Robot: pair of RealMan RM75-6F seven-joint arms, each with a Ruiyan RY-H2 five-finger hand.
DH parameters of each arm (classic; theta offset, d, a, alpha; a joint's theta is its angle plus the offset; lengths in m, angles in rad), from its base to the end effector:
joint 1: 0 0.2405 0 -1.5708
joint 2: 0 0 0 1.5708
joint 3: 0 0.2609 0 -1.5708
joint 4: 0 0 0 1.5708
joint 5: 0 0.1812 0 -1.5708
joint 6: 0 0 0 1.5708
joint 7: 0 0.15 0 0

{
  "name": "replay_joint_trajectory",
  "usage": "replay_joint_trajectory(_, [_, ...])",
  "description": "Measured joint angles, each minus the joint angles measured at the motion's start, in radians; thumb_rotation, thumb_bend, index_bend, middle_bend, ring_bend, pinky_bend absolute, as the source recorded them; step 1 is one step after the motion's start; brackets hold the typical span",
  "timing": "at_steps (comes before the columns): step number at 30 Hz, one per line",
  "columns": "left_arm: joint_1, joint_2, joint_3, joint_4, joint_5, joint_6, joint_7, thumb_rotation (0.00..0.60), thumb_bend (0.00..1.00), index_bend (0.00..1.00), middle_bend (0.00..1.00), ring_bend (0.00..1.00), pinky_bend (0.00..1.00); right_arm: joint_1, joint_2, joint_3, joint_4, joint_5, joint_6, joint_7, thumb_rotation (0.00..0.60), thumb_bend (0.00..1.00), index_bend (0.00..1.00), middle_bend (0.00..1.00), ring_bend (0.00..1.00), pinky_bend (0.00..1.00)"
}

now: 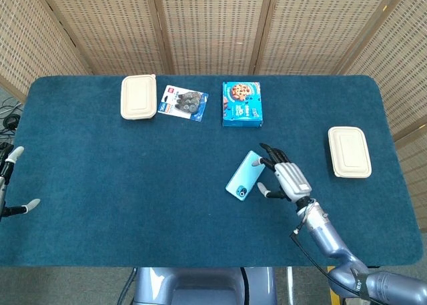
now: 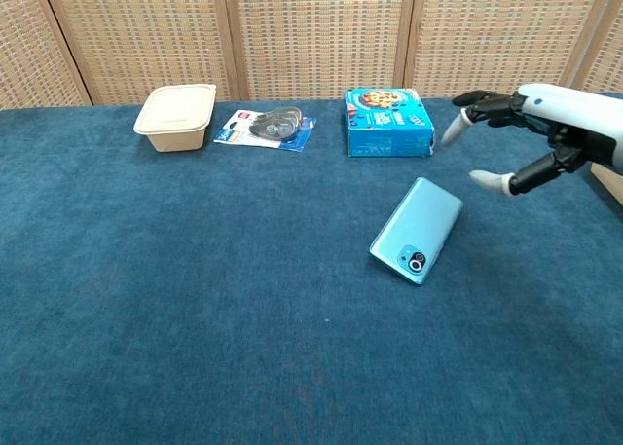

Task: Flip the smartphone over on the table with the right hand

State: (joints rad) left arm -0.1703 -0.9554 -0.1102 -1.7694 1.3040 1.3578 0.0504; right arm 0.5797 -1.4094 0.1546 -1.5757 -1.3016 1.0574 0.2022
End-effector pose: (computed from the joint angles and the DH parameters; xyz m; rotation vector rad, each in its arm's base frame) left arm -0.2923 0.2170 0.2258 -1.3317 -0.9477 -0.8172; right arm -0.1847 -0.3166 0.0582 1.6336 -1.3494 1.2576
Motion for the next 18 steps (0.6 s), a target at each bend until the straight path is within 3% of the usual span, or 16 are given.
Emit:
replay_joint_trajectory(6, [0.002, 0.000, 0.002, -0.008, 0.008, 0.006, 0.006, 0.600, 0.00, 0.00, 0.00, 0.00, 0.00, -0.049, 0.022, -0.030, 0.092, -0.060, 0.042, 0.098, 0.600, 0.43, 0.20, 0.00, 0.00, 0.00])
replay_joint_trajectory(9, [0.006, 0.001, 0.005, -0.012, 0.016, 0.016, 0.007, 0.600, 0.00, 0.00, 0.00, 0.00, 0.00, -0.072, 0.047, -0.040, 0.097, -0.085, 0.075, 0.122, 0.600, 0.23, 0.11, 0.00, 0.00, 0.00])
replay_joint_trajectory(11, [0.009, 0.001, 0.008, -0.013, 0.023, 0.021, 0.008, 0.600, 0.00, 0.00, 0.00, 0.00, 0.00, -0.095, 0.068, -0.052, 0.098, -0.108, 0.109, 0.127, 0.600, 0.05, 0.02, 0.00, 0.00, 0.00])
replay_joint_trajectory(13, [0.011, 0.000, 0.013, -0.013, 0.032, 0.023, 0.007, 0.600, 0.00, 0.00, 0.00, 0.00, 0.00, -0.124, 0.091, -0.069, 0.099, -0.131, 0.151, 0.118, 0.600, 0.00, 0.00, 0.00, 0.00, 0.00])
replay_joint_trajectory(18, [0.016, -0.010, 0.025, 0.006, 0.045, 0.024, 0.007, 0.600, 0.00, 0.00, 0.00, 0.00, 0.00, -0.220, 0.130, -0.104, 0.096, -0.160, 0.293, 0.053, 0.600, 0.00, 0.00, 0.00, 0.00, 0.00])
